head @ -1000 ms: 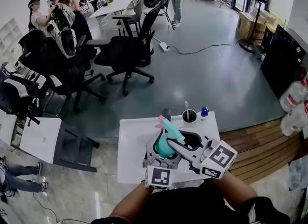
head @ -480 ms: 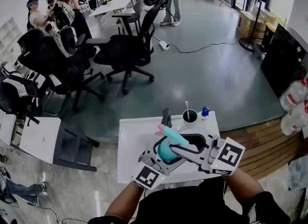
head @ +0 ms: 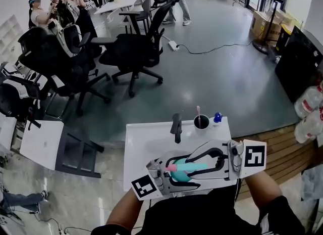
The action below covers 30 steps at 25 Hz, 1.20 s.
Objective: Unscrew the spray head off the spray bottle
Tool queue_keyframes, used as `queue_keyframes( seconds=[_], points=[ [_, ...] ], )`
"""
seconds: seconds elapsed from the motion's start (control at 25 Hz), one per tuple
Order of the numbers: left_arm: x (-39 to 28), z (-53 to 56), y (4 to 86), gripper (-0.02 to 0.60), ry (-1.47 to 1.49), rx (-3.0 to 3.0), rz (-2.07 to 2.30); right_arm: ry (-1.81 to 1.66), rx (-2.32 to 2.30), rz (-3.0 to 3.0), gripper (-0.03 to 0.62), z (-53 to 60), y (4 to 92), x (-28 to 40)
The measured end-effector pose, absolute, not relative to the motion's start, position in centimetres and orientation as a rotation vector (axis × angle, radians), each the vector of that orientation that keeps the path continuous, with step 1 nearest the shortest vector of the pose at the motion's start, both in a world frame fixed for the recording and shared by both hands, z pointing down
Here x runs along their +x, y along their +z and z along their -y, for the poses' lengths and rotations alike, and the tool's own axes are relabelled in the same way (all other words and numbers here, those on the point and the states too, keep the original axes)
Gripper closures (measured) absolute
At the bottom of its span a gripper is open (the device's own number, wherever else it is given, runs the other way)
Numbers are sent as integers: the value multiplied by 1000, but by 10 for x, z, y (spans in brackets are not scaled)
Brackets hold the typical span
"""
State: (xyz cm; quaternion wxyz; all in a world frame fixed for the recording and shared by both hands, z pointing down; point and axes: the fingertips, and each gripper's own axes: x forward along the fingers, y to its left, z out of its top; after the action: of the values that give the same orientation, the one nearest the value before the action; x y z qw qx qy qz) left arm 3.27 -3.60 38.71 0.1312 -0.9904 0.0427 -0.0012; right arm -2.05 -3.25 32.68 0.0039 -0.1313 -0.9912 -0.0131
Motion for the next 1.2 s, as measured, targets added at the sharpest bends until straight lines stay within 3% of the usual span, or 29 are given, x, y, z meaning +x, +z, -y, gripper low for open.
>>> queue_keyframes(
  seconds=[0.12,0.24,0.32,0.36,0.64,1.12,1.2],
  points=[
    [31,42,388,151,38,-2909,-133,33,-417,3152,459,40,324,-25],
    [18,76,399,150,56,-3057,-447,24,-168,3232,457,69,324,-32],
    [6,101,408,151,-4,-3044,-688,23,112,3267,361,96,327,-31],
    [-1,112,413,150,-37,-3017,-799,49,261,3268,355,108,329,-28],
    [-37,154,437,151,-240,-2771,-1243,99,617,3111,409,125,348,-29],
    [-23,151,440,150,-317,-2639,-1369,303,774,3054,420,131,359,-42],
    [-19,148,440,150,-321,-2633,-1362,321,785,3047,446,129,360,-43]
  ],
)
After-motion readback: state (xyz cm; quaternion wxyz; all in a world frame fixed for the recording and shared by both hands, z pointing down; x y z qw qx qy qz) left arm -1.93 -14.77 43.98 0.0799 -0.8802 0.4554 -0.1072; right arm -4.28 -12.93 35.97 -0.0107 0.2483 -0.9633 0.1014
